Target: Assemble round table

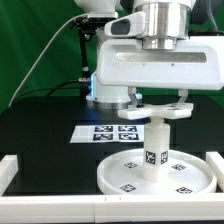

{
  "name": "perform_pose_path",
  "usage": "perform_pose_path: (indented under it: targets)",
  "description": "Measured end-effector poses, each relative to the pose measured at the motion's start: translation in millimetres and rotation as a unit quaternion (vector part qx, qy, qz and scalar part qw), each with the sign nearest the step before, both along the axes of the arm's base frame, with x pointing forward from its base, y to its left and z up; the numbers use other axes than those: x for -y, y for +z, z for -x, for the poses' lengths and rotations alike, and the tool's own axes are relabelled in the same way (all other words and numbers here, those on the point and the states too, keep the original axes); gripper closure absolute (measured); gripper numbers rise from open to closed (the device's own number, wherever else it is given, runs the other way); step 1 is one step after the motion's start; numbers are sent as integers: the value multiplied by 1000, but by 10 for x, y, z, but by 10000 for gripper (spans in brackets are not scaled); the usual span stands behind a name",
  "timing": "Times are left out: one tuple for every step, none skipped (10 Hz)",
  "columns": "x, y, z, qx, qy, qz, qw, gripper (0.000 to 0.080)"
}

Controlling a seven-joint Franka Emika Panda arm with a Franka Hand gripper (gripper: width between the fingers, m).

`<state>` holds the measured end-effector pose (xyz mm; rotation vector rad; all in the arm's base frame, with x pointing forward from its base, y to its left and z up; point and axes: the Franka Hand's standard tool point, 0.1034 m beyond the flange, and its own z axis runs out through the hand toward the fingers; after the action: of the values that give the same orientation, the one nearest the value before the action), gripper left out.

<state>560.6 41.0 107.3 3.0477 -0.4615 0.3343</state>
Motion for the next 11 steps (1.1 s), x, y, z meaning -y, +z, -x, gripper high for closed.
perform_pose_path:
  targets:
    - [-3, -2, -49, -6, -2, 1, 1000, 344]
    - [-4, -25, -25, -15, -13, 0, 1000, 344]
    - [4, -48, -18, -16, -18, 0, 1000, 344]
    - [6, -47, -16, -16, -16, 1, 1000, 344]
    - [7, -47, -15, -16, -16, 1, 1000, 344]
    - [7, -47, -15, -17, -16, 1, 1000, 344]
    - [6, -47, -15, -17, -16, 1, 1000, 344]
    - [2, -57, -11, -20, -32, -2, 999, 344]
    - [0, -70, -30, -31, -58, -4, 998, 344]
    - [0, -71, -30, -36, -116, -14, 993, 344]
    - [4, -73, -25, -30, -199, -32, 979, 344]
